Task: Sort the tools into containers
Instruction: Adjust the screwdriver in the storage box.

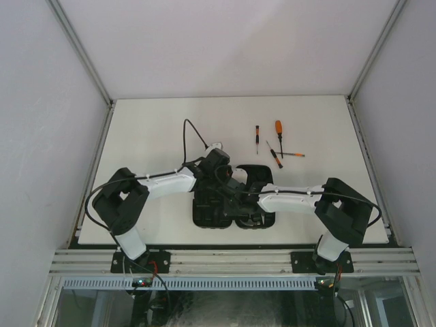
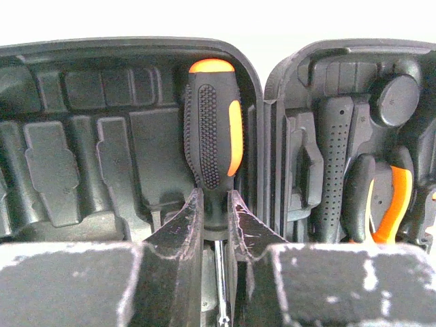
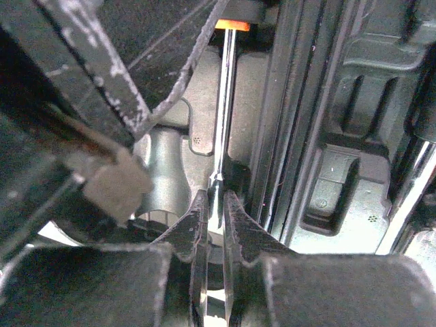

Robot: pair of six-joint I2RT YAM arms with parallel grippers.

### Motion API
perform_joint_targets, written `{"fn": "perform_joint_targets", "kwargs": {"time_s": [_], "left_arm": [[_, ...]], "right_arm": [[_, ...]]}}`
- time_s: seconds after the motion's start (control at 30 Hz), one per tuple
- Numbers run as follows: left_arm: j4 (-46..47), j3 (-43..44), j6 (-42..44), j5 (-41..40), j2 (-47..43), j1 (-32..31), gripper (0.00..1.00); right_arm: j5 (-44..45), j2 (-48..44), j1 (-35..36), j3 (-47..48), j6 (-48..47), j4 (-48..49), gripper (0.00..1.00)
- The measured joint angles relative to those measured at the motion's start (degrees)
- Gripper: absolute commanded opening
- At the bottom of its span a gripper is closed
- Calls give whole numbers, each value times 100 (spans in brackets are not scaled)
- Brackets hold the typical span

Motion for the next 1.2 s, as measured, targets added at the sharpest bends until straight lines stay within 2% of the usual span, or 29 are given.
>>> {"fn": "perform_joint_targets", "kwargs": {"time_s": [0.3, 0.53, 0.97, 1.2], "left_arm": [[179, -120, 2, -11, -39, 17, 0], [479, -378, -11, -20, -201, 17, 0], [715, -1392, -509, 181, -1088, -66, 0], [608, -1659, -758, 188, -1445, -201, 1]], "right_arm": [[531, 72, 269, 33, 299, 50, 0], [590, -105, 295, -166, 278, 269, 0], [-33, -785, 245, -505, -345, -81, 0], [-291, -1008, 249, -658, -675, -184, 1]]}}
